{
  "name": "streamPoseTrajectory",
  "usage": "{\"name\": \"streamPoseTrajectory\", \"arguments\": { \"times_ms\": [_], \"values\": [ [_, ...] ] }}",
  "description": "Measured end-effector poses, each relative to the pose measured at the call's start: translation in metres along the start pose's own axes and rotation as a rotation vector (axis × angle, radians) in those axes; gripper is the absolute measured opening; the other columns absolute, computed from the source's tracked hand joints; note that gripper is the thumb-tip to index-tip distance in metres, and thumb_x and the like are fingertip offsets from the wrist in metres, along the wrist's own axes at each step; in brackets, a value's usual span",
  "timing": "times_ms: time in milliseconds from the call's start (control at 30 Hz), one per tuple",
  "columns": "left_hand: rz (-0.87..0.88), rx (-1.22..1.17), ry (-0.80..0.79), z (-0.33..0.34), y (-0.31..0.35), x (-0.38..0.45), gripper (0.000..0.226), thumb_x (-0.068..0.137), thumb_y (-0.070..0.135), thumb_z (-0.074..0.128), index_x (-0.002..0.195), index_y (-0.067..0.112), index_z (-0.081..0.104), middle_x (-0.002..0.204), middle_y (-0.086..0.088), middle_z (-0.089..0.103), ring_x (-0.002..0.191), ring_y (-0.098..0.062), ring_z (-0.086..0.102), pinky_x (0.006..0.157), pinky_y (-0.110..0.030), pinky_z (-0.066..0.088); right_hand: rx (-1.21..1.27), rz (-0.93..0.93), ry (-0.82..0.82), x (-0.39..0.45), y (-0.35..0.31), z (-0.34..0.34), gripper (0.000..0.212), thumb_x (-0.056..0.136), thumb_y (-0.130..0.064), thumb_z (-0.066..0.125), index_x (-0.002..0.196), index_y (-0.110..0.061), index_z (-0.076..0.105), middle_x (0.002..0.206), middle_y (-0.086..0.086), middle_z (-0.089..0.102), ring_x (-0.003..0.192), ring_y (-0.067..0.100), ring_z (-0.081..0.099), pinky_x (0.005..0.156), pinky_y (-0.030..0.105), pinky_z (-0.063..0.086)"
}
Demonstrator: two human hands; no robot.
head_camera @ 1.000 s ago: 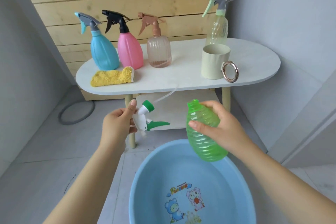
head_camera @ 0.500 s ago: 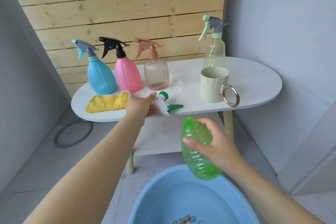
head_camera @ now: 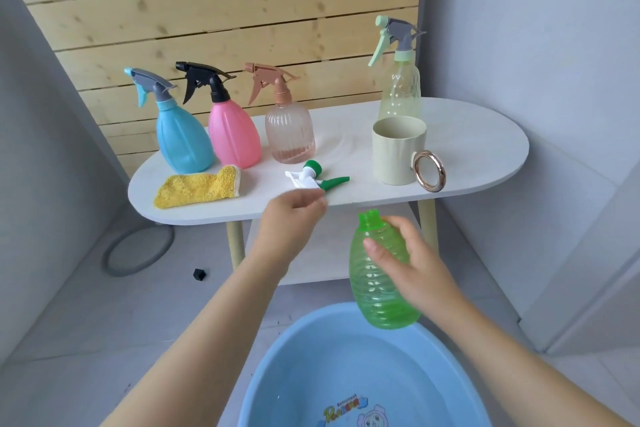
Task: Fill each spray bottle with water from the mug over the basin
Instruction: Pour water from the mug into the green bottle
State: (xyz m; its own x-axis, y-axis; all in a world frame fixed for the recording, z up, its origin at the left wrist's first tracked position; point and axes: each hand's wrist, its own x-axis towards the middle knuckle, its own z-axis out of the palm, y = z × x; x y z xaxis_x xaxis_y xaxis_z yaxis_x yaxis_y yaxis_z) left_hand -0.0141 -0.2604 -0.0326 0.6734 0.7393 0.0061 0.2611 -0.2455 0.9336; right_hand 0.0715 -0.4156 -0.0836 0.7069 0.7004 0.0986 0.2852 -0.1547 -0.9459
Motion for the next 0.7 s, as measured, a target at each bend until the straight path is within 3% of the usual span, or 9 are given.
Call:
{"name": "streamPoseTrajectory", "arguments": {
  "times_ms": [67,133,233,300,400,467,533,600,700],
  "values": [
    [-0.056,-0.028,-0.265,0.002,-0.002,-0.021,0.035,0.083,0.026,0.068,0.117,0.027,0.063,0.112,0.007,0.067,0.102,-0.006,0.061,0.092,-0.033,0.050,0.048,0.013,-0.013,0.002,0.002,-0.002,0.041,0.076,-0.059,0.054,0.112,-0.040,0.049,0.110,-0.019,0.059,0.102,-0.012,0.053,0.079,0.002,0.036],
    [-0.066,-0.086,-0.538,0.006,-0.010,-0.031,0.059,0.076,0.031,0.067,0.133,0.028,0.052,0.123,0.007,0.064,0.112,-0.007,0.059,0.093,-0.027,0.048,0.077,0.030,-0.029,0.005,0.007,-0.003,0.046,0.076,-0.070,0.053,0.114,-0.044,0.050,0.121,-0.011,0.056,0.112,0.000,0.053,0.095,0.020,0.039],
    [-0.030,-0.146,-0.664,0.016,-0.021,-0.034,0.068,0.078,0.024,0.071,0.139,0.028,0.041,0.125,0.004,0.063,0.117,-0.011,0.058,0.101,-0.032,0.046,0.138,0.020,-0.056,0.006,0.008,-0.003,0.057,0.070,-0.076,0.052,0.116,-0.043,0.052,0.127,-0.012,0.051,0.121,0.003,0.048,0.107,0.037,0.037],
    [-0.021,-0.174,-0.640,0.022,-0.021,-0.034,0.070,0.078,0.020,0.074,0.139,0.026,0.040,0.124,0.004,0.064,0.115,-0.011,0.060,0.100,-0.033,0.047,0.155,0.006,-0.065,0.007,0.005,-0.002,0.059,0.071,-0.074,0.052,0.118,-0.038,0.053,0.126,-0.011,0.048,0.123,0.002,0.045,0.109,0.037,0.034],
    [-0.016,-0.232,-0.554,0.029,-0.022,-0.034,0.063,0.077,0.007,0.076,0.131,0.022,0.047,0.113,0.004,0.069,0.105,-0.011,0.065,0.083,-0.022,0.053,0.084,-0.021,-0.047,0.009,0.001,-0.004,0.054,0.072,-0.062,0.049,0.118,-0.034,0.055,0.121,-0.009,0.044,0.125,0.008,0.041,0.110,0.032,0.031],
    [-0.019,-0.224,-0.447,0.031,-0.025,-0.033,0.068,0.070,0.011,0.083,0.128,0.022,0.050,0.109,0.002,0.070,0.100,-0.012,0.067,0.078,-0.021,0.054,0.056,-0.039,0.004,0.013,-0.003,-0.006,0.049,0.070,-0.061,0.048,0.112,-0.037,0.055,0.115,-0.012,0.041,0.119,0.013,0.044,0.107,0.030,0.033],
    [-0.037,-0.159,-0.312,0.033,-0.029,-0.030,0.072,0.062,0.024,0.088,0.124,0.026,0.051,0.107,0.004,0.070,0.098,-0.011,0.067,0.081,-0.026,0.054,0.037,-0.081,0.115,0.019,-0.002,-0.010,0.039,0.075,-0.061,0.051,0.105,-0.036,0.056,0.109,-0.019,0.038,0.114,0.014,0.047,0.104,0.028,0.037],
    [-0.058,-0.145,-0.202,0.034,-0.031,-0.029,0.062,0.062,0.026,0.088,0.113,0.032,0.053,0.103,0.007,0.069,0.095,-0.009,0.066,0.080,-0.025,0.052,-0.072,-0.172,0.285,0.029,0.003,-0.016,0.032,0.085,-0.057,0.055,0.104,-0.031,0.058,0.106,-0.020,0.037,0.111,0.015,0.046,0.101,0.028,0.037],
    [-0.041,-0.126,-0.137,0.039,-0.030,-0.029,0.058,0.063,0.026,0.087,0.109,0.033,0.053,0.102,0.008,0.068,0.093,-0.007,0.065,0.078,-0.024,0.052,-0.169,-0.250,0.480,0.044,0.005,-0.025,0.037,0.084,-0.045,0.052,0.107,-0.019,0.062,0.110,-0.007,0.037,0.113,0.021,0.043,0.100,0.026,0.032]
  ]
}}
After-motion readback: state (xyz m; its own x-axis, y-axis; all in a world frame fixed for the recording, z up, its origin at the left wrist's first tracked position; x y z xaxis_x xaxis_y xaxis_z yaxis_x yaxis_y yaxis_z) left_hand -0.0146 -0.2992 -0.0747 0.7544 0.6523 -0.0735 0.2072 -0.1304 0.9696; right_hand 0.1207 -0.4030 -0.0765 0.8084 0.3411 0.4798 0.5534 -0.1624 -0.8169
